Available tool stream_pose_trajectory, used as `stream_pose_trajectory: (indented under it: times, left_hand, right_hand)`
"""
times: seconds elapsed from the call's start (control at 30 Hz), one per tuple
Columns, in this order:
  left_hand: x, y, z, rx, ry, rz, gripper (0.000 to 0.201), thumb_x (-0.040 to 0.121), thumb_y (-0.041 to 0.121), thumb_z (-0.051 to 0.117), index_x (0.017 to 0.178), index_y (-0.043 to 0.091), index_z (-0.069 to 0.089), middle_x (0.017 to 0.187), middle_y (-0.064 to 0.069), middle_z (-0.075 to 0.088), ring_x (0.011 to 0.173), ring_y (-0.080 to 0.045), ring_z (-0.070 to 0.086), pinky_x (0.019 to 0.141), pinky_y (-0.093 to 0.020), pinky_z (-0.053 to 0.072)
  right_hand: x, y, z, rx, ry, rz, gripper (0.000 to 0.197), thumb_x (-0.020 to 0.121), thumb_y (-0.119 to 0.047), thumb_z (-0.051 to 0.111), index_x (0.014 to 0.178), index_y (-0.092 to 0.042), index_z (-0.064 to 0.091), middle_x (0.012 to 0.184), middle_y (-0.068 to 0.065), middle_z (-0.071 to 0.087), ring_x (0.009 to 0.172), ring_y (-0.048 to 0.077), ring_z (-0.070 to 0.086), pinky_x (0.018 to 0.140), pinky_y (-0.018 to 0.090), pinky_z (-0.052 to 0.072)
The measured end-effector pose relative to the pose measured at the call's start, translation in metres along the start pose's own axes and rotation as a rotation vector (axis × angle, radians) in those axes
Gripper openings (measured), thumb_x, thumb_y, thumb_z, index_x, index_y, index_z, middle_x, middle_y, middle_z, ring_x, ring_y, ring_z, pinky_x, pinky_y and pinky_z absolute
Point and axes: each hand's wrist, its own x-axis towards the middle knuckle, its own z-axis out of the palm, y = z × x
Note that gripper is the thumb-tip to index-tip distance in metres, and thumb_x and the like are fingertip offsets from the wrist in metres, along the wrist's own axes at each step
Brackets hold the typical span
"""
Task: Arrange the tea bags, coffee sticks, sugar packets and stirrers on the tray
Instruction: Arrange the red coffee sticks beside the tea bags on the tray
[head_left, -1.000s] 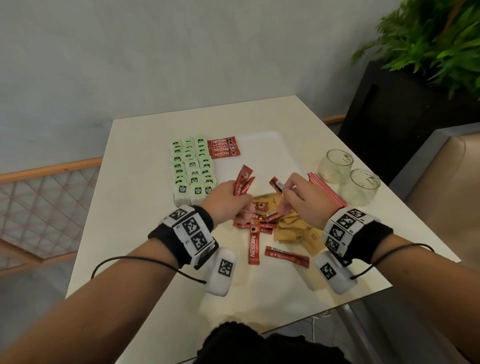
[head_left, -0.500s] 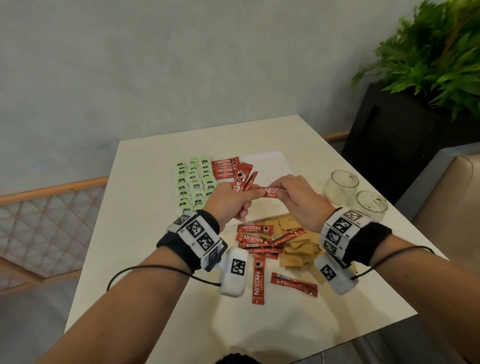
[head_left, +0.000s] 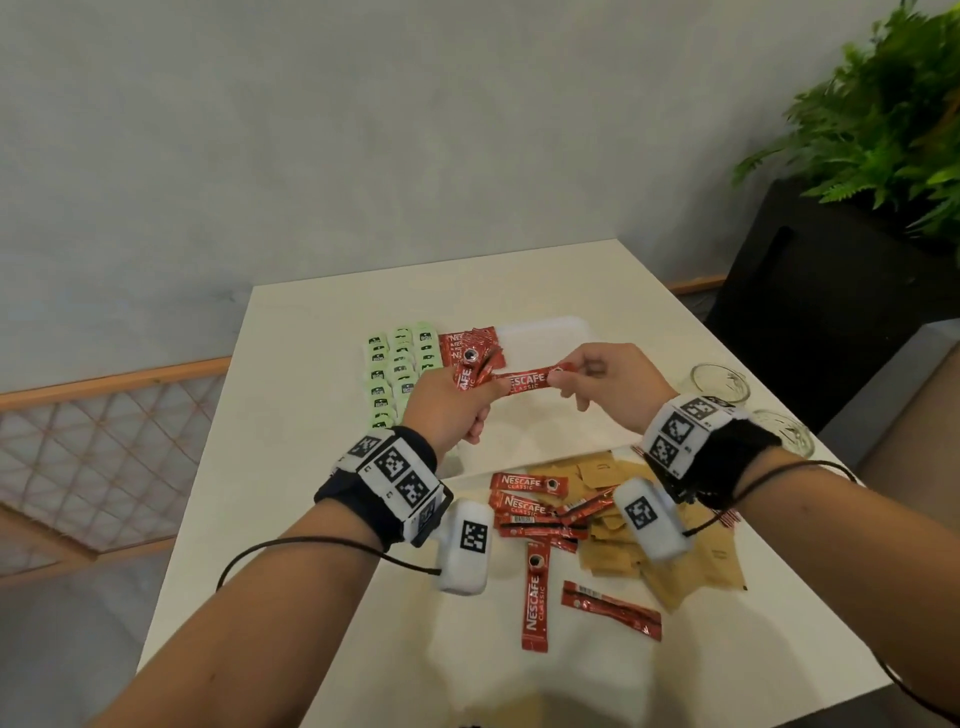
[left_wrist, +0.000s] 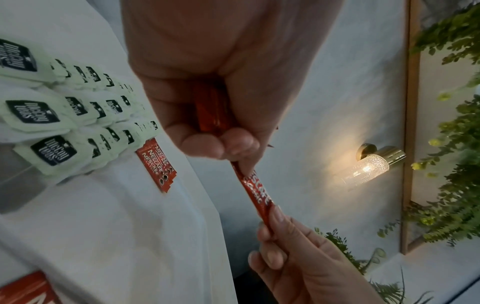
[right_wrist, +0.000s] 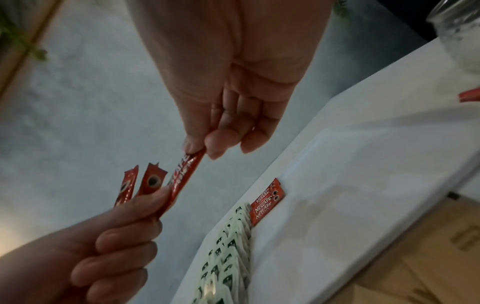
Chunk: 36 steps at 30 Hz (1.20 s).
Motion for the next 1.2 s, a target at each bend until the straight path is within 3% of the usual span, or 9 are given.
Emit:
stream_pose_trajectory:
  times: [0.13,0.23,0.33,0.47,0.57,0.63,0.83,1.03,1.2]
  left_hand:
    - [0.016,0.001,-0.01,-0.011,0.012,-0.018,0.02,0.091,0.023,0.068,0.078,0.011,0.06,0.053,0.001,0.052,0.038,-0.011,0.044,0.041,-0.022,0.043]
    - [0.027,0.001,-0.022,-0.084,0.042,-0.054,0.016,0.092,0.024,0.067,0.086,0.01,0.06,0.055,0.001,0.053,0.04,-0.011,0.046,0.042,-0.024,0.046]
    - [0.038,0.001,-0.034,-0.14,0.061,-0.088,0.014,0.092,0.024,0.066,0.09,0.011,0.06,0.055,0.002,0.054,0.041,-0.01,0.046,0.043,-0.024,0.048]
    - [0.051,-0.003,-0.049,-0.175,0.089,-0.099,0.017,0.093,0.021,0.065,0.08,0.013,0.057,0.054,0.002,0.053,0.041,-0.011,0.045,0.041,-0.024,0.045]
    - [0.059,-0.013,-0.058,-0.197,0.096,-0.113,0.011,0.095,0.019,0.061,0.088,0.013,0.057,0.058,0.002,0.05,0.044,-0.009,0.043,0.04,-0.023,0.041]
    - [0.064,-0.02,-0.061,-0.2,0.086,-0.143,0.01,0.097,0.021,0.06,0.092,0.014,0.055,0.06,0.004,0.048,0.045,-0.008,0.04,0.038,-0.021,0.035]
    - [0.073,-0.03,-0.065,-0.191,0.053,-0.179,0.012,0.096,0.024,0.06,0.095,0.014,0.054,0.062,0.004,0.049,0.046,-0.007,0.04,0.037,-0.018,0.031]
    - [0.073,-0.03,-0.062,-0.175,0.024,-0.191,0.014,0.096,0.024,0.06,0.087,0.016,0.052,0.062,0.003,0.05,0.046,-0.008,0.04,0.036,-0.018,0.029]
    - [0.066,-0.029,-0.057,-0.1,-0.064,-0.189,0.018,0.096,0.027,0.061,0.086,0.014,0.056,0.064,-0.001,0.062,0.045,-0.014,0.056,0.033,-0.019,0.03]
  right_hand:
    - [0.027,0.006,0.005,0.147,-0.059,0.084,0.016,0.093,-0.012,0.062,0.1,0.0,0.07,0.079,0.007,0.071,0.054,0.006,0.059,0.063,0.02,0.054]
    - [0.052,0.02,0.014,0.02,-0.039,0.189,0.013,0.091,-0.02,0.066,0.093,-0.011,0.074,0.075,0.003,0.07,0.061,0.009,0.061,0.068,0.023,0.055]
    - [0.076,0.041,0.032,-0.118,-0.075,0.356,0.012,0.087,-0.029,0.07,0.089,-0.017,0.074,0.076,0.007,0.072,0.068,0.015,0.062,0.077,0.034,0.056]
    - [0.099,0.058,0.06,-0.123,-0.094,0.503,0.013,0.084,-0.023,0.075,0.084,-0.011,0.072,0.069,0.007,0.066,0.059,0.015,0.057,0.061,0.026,0.052]
    - [0.118,0.064,0.073,-0.102,-0.053,0.525,0.013,0.08,-0.021,0.079,0.074,-0.017,0.068,0.068,0.004,0.067,0.057,0.016,0.056,0.057,0.026,0.05]
    - [0.131,0.068,0.078,-0.096,-0.002,0.531,0.016,0.078,-0.019,0.08,0.077,-0.019,0.064,0.079,0.006,0.07,0.062,0.016,0.057,0.058,0.027,0.048]
    - [0.157,0.067,0.084,-0.169,0.032,0.487,0.031,0.073,-0.029,0.083,0.078,-0.023,0.053,0.096,0.009,0.069,0.091,0.026,0.066,0.085,0.039,0.056]
    - [0.169,0.065,0.087,-0.198,0.026,0.476,0.03,0.076,-0.029,0.081,0.078,-0.023,0.052,0.098,0.009,0.069,0.093,0.027,0.067,0.086,0.039,0.056]
    - [0.168,0.061,0.085,-0.197,0.051,0.471,0.035,0.074,-0.039,0.081,0.079,-0.023,0.051,0.096,0.006,0.067,0.091,0.025,0.066,0.085,0.039,0.055]
